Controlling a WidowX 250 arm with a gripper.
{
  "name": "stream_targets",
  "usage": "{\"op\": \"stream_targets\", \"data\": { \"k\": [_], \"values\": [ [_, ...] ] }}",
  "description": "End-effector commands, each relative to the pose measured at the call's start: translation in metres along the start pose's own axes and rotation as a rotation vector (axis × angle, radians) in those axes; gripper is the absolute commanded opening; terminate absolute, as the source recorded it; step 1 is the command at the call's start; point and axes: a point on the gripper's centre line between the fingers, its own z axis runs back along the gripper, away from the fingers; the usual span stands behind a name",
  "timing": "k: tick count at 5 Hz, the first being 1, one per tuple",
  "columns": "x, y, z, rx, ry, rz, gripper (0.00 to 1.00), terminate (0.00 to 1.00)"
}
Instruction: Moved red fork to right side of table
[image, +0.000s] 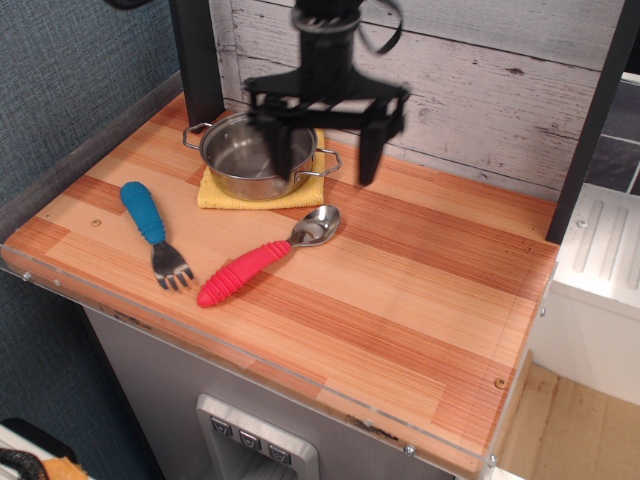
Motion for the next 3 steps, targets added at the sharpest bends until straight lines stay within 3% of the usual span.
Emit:
{"op": "stream_targets", "data": {
  "k": [1, 3],
  "values": [
    [-0.013, 0.034, 0.000, 0.043, -0.054, -0.217, 1.00, 0.00],
    [-0.014, 0.053, -0.025, 0.079, -0.060, -0.339, 1.00, 0.00]
  ]
}}
